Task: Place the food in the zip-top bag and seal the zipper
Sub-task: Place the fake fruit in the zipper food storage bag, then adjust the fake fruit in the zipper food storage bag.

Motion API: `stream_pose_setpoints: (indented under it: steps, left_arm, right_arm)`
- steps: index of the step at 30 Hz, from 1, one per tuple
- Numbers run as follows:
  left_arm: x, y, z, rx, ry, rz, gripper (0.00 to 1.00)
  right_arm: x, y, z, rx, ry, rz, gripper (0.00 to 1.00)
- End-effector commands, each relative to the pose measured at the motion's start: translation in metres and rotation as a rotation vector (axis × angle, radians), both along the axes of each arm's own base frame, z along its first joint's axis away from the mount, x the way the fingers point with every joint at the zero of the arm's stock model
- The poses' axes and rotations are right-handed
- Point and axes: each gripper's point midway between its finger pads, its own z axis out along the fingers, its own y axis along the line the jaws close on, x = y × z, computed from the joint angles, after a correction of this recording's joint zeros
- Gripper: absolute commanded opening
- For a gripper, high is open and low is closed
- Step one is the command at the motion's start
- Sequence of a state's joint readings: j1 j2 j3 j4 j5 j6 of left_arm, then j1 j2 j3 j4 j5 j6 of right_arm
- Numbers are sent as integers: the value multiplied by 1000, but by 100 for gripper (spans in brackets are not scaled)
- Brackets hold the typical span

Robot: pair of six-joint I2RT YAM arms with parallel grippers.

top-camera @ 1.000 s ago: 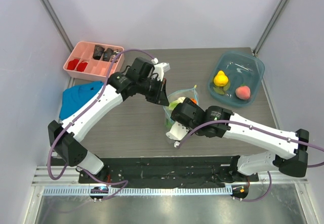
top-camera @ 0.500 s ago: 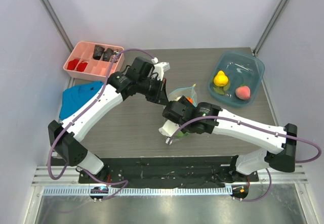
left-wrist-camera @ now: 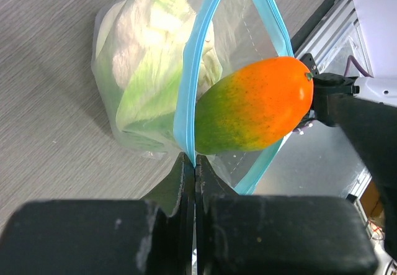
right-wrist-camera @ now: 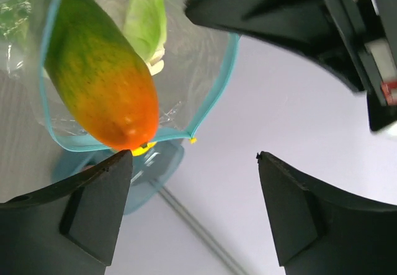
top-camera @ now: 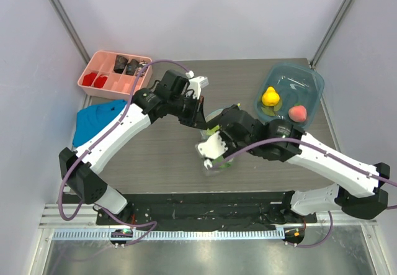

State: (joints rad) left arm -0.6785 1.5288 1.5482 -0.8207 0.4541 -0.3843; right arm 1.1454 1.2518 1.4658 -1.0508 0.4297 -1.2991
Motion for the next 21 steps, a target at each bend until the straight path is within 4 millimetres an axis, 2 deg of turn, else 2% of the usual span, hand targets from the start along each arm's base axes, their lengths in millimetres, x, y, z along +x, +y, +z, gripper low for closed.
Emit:
stream_pose_setpoints:
  steps: [1,2,4,5,7,8,9,11,14,19,21]
  left_arm:
    - [4,-6,21,-53,-52,-16,0]
    - [3,-6,22,-55,-52,-17,0]
    - [4,-6,21,-53,-50,-16,0]
    - [2,-5,21,-52,-48,-19,0]
    - [3,-5,22,-53,-54,-18,0]
    - [3,-5,22,-52,-53,-20,0]
    - [3,-5,22,-53,-53,-19,0]
    - [3,-6,21,-53,-49,-21,0]
    - [3,-6,22,-57,-51,-22,0]
    - [1,-6,23,-59,-52,-23,0]
    - [2,-6,23,-59,-52,-23,0]
  right_arm:
    - [6,-11,43,355,85,-180,81]
    - [16,-20,51,413,96,-235,78]
    - [16,-20,53,522,177,-295,75]
    - [17,-24,57,568,196,-321,70]
    - [13,-28,52,644,294,-382,66]
    - [11,-29,49,665,322,-400,60]
    - [7,-32,48,685,347,-406,57]
    - [0,-29,35,700,411,-427,49]
    - [-5,-27,18,714,478,-478,44]
    - [4,-28,-12,705,478,-563,36]
    - [10,-27,-17,708,456,-574,33]
